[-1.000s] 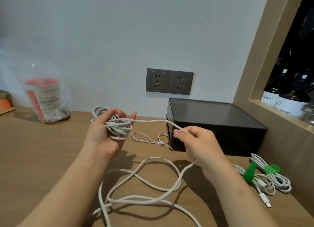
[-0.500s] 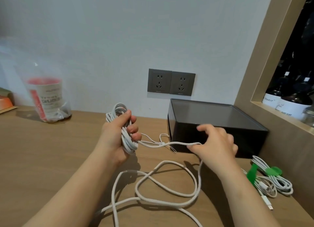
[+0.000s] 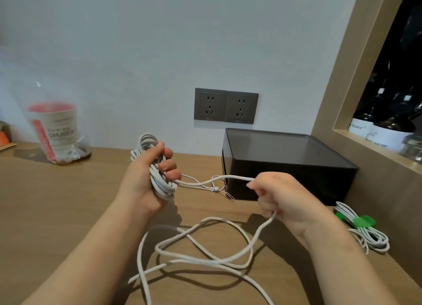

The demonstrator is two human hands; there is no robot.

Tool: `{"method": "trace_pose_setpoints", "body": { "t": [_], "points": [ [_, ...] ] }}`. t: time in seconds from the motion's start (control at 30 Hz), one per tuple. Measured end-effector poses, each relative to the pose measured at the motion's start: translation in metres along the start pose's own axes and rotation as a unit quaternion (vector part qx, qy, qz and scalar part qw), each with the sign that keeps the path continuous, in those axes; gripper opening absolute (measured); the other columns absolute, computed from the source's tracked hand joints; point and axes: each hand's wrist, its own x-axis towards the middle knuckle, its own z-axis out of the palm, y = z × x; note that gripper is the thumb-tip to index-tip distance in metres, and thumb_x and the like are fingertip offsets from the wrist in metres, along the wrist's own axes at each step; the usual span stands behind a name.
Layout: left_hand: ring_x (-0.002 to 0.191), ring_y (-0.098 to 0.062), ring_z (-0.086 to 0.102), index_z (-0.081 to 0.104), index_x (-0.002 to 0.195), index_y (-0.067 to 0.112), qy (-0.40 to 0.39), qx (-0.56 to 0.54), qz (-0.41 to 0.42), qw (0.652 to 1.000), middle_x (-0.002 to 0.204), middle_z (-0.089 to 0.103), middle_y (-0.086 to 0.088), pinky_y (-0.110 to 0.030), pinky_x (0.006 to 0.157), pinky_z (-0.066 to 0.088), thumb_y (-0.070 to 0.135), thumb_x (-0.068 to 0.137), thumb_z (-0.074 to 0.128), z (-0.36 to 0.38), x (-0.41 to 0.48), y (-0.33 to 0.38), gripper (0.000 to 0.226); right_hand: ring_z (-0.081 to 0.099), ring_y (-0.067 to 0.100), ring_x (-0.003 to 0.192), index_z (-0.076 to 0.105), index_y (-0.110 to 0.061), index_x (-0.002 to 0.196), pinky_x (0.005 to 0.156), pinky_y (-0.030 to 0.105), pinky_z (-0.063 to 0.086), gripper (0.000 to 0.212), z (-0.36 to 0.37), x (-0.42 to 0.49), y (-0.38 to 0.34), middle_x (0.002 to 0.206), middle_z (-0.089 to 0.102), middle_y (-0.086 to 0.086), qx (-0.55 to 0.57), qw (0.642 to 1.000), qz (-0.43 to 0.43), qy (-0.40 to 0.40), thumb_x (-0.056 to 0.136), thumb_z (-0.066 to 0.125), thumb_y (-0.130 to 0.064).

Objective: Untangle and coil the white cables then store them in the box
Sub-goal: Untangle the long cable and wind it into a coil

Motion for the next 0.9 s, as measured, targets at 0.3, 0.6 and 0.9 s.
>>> {"method": "trace_pose_setpoints", "body": {
  "t": [0.3, 0.6, 0.9],
  "points": [
    [0.031, -0.003, 0.033, 0.047, 0.065, 0.011, -0.030, 0.008, -0.011, 0.999, 0.043, 0.035, 0.006, -0.013, 0.030, 0.030, 0.027, 0.092, 0.047, 0.003, -0.003, -0.002, 0.031, 0.029, 0.007, 0.036, 0.051, -0.012, 0.060, 0.040, 0.020, 0.027, 0.031, -0.034, 0.004, 0.004, 0.043, 0.031, -0.004, 0.291, 0.947, 0.015, 0.135, 0.086, 0.060, -0.026],
    [0.033, -0.003, 0.034, 0.046, 0.070, 0.010, -0.019, 0.043, 0.010, 0.999, 0.043, 0.038, 0.004, -0.013, 0.031, 0.031, 0.021, 0.094, 0.046, 0.005, -0.005, -0.009, 0.027, 0.039, 0.014, 0.113, 0.060, -0.036, 0.112, 0.088, 0.029, 0.026, 0.030, 0.007, 0.012, 0.015, 0.118, 0.051, -0.014, -0.506, 0.823, -0.178, 0.188, 0.090, 0.038, -0.031],
    [0.033, -0.005, 0.034, 0.045, 0.066, 0.010, -0.015, -0.007, -0.025, 1.000, 0.042, 0.034, 0.004, -0.012, 0.033, 0.032, 0.022, 0.095, 0.043, 0.000, -0.003, -0.004, 0.031, 0.045, 0.005, 0.057, 0.063, -0.013, 0.076, 0.056, 0.023, 0.036, 0.027, 0.024, 0.003, 0.007, 0.060, 0.051, -0.005, -0.316, 0.932, -0.177, 0.001, 0.086, 0.058, -0.037]
  ]
}}
